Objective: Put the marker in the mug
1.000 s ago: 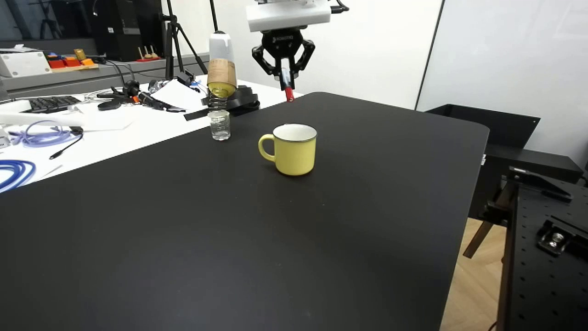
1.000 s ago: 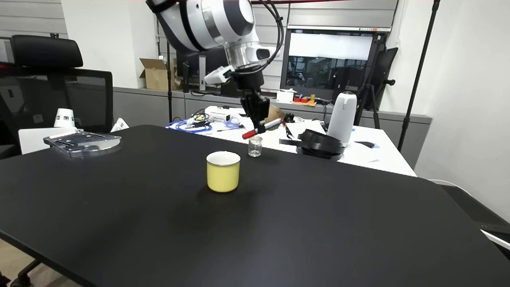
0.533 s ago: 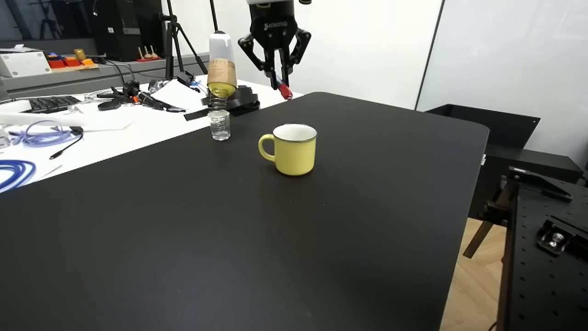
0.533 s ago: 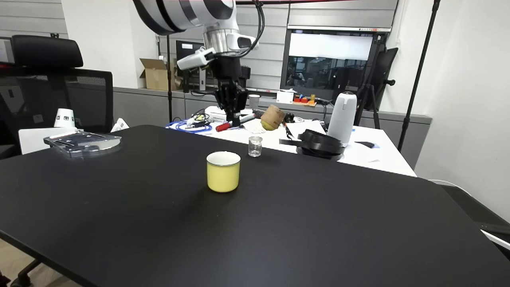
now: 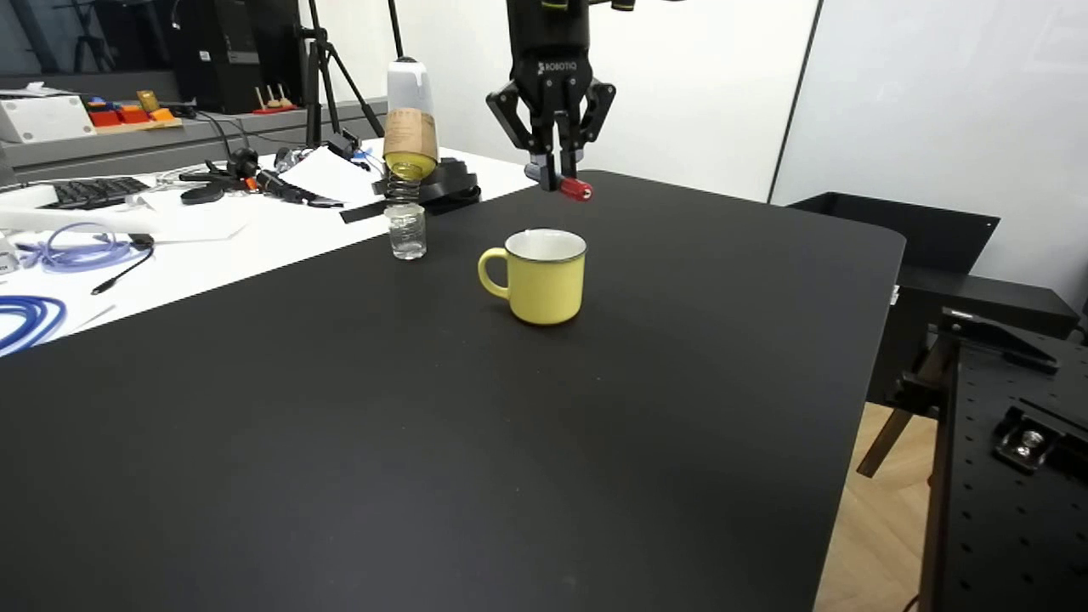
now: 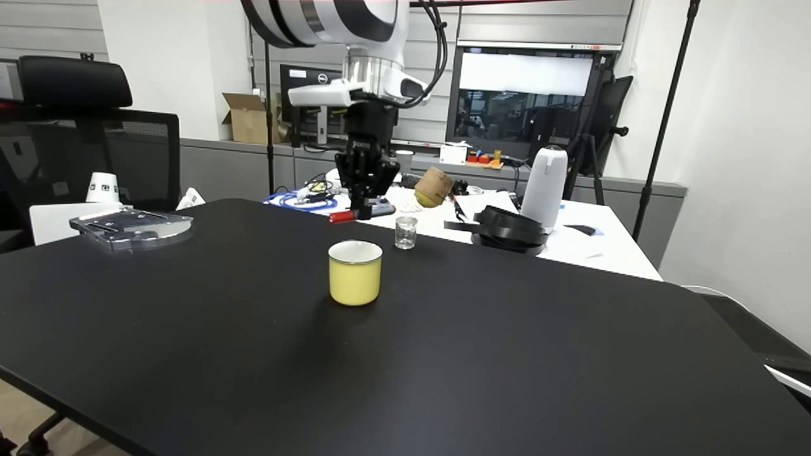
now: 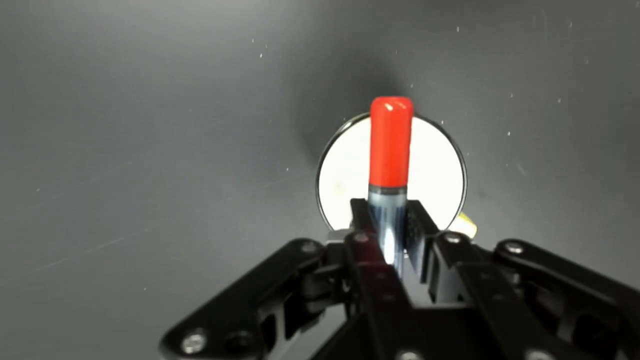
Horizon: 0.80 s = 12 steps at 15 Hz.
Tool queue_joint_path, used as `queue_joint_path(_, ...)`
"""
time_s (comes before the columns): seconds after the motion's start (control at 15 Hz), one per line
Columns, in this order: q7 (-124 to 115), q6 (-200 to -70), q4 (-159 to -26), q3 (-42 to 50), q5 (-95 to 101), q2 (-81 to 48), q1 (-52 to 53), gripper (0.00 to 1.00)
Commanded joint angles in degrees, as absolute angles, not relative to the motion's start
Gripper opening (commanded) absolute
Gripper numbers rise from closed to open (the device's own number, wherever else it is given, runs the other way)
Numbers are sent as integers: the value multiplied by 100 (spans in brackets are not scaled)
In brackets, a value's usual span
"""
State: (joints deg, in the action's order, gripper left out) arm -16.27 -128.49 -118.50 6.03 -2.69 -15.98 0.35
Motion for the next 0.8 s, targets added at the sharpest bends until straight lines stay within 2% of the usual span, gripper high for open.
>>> queue_joint_path(0.0, -619, -11900, -11517, 385, -682, -1724, -281, 5)
queue_joint_path(0.73, -188, -9356, -9615, 416, -1183, -2941, -719, 5)
